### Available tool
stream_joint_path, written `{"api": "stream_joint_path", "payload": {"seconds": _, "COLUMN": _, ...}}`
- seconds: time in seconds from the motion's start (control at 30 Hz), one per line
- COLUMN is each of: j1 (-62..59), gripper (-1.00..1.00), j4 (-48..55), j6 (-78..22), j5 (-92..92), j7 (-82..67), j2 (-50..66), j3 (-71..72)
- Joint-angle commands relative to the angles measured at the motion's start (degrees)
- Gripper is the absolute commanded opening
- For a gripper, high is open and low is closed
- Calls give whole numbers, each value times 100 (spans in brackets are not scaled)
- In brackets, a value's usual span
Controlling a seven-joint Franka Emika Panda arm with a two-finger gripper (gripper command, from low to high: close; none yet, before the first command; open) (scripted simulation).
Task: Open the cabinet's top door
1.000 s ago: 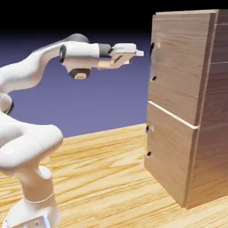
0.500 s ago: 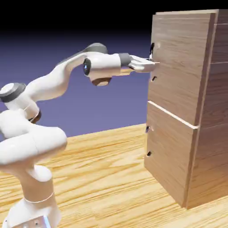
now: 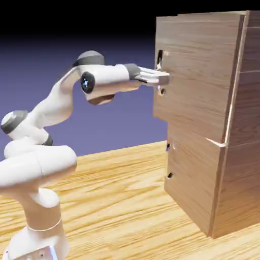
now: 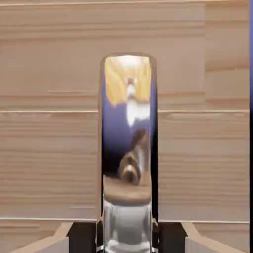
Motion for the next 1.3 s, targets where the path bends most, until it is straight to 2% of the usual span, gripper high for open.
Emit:
{"api": "stream_joint_path", "payload": {"seconds": 0.0, "j1": -48, "gripper": -100, "j4": -95, "j6": -255, "j5": 9, "j7": -60, "j2": 0, "j3": -95}}
{"api": "stream_joint_path", "payload": {"seconds": 0.37, "j1": -1232, "gripper": -100, "j4": -748, "j6": -2997, "j5": 216, "j7": -302, "j2": 20, "j3": -896}}
{"api": "stream_joint_path", "payload": {"seconds": 0.57, "j1": -1775, "gripper": -100, "j4": -799, "j6": -4493, "j5": -235, "j7": -979, "j2": 900, "j3": -1377}}
{"api": "stream_joint_path", "payload": {"seconds": 0.63, "j1": -1559, "gripper": -100, "j4": -752, "j6": -4467, "j5": -586, "j7": -1308, "j2": 1284, "j3": -1550}}
{"api": "stream_joint_path", "payload": {"seconds": 0.87, "j1": -120, "gripper": -100, "j4": -571, "j6": -3167, "j5": -1773, "j7": -2156, "j2": 2177, "j3": -2037}}
{"api": "stream_joint_path", "payload": {"seconds": 1.27, "j1": -794, "gripper": -100, "j4": 410, "j6": -5341, "j5": -3840, "j7": -3873, "j2": 4655, "j3": -2887}}
